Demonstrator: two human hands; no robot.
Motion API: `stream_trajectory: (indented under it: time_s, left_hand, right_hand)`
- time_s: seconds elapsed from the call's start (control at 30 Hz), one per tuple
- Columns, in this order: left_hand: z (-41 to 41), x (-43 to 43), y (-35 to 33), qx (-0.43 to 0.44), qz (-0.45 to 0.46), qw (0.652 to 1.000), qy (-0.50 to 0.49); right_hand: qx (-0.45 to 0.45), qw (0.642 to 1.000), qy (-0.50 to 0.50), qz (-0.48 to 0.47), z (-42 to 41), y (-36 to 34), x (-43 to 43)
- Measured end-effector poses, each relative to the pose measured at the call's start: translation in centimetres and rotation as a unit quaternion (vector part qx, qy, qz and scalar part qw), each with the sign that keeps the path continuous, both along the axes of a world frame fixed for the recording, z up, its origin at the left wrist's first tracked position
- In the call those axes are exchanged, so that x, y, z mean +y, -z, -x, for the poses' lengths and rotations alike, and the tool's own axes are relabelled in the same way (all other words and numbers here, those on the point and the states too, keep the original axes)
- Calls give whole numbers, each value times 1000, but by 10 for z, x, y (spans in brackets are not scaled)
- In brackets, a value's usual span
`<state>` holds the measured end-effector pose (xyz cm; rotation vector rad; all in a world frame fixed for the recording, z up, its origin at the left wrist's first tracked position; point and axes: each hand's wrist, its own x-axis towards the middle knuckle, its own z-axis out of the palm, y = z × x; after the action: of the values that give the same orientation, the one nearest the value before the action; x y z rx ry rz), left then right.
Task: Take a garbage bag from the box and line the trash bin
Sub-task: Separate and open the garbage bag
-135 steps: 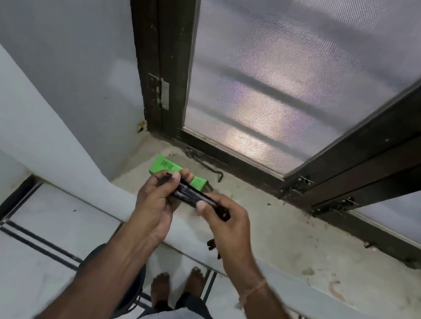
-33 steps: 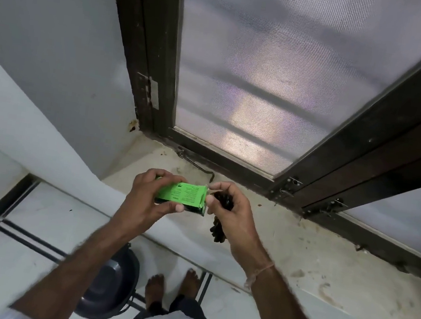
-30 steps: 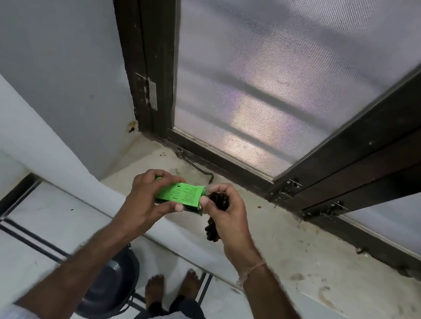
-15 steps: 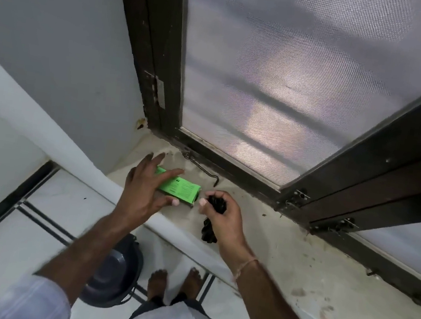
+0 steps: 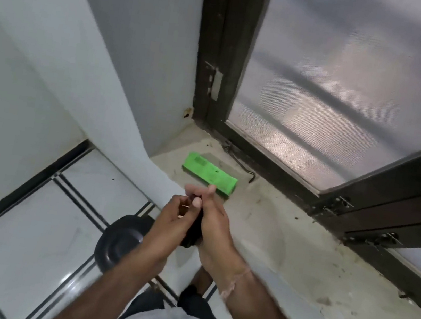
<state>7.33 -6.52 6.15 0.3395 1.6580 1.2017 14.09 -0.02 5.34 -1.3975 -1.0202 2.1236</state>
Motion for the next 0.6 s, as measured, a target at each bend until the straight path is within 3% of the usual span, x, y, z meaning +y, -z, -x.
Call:
stream_trajectory:
  time_s: [0.17,0.37,0.5,0.6]
  left_hand:
    - [44,-37,-3,17,7,996,-88]
    - [120,-107,8,-47,30,982,-180]
    - [179,-186,2,-95,-8,994,-61]
    - [218,-241,-11,-50,-54,995,72]
  right_hand:
    - [13,1000,-27,2,30,-5,-36]
    - [-44,995,-44,-77,68,15,-105]
    - [-126,965,-47,-226,121,22,-175]
    - [-122,956,-84,-252,161,11,-230]
